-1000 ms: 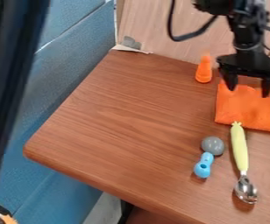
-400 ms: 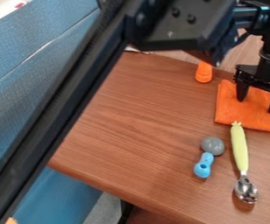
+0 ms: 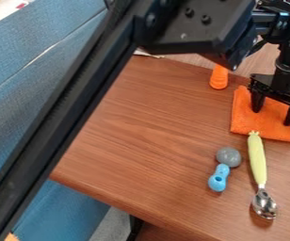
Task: Move the orange cloth to the left side of the table
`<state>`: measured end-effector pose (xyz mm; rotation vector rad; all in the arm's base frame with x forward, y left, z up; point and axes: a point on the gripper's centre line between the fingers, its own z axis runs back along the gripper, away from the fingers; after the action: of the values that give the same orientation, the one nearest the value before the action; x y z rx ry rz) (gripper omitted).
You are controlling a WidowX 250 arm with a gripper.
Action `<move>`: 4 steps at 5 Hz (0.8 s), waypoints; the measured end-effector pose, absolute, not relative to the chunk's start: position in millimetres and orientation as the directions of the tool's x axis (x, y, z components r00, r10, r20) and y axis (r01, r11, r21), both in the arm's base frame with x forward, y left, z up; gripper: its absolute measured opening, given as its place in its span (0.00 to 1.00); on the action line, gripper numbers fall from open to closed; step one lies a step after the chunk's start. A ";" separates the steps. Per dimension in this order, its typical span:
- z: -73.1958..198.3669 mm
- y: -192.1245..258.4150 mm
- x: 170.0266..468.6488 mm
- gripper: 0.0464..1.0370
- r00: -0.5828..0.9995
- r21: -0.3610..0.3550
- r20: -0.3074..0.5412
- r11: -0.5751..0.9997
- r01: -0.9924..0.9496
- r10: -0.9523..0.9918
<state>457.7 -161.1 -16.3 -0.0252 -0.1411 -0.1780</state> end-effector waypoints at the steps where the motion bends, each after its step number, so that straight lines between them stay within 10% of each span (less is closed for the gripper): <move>1: -15.8 -148.3 451.6 0.96 0.977 -0.012 0.155 0.988 0.152 -0.149; 4: -20.3 -87.1 437.5 0.96 0.985 0.027 0.170 1.000 0.014 -0.018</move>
<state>437.5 -87.1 -20.3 0.0253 -0.1714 -0.0159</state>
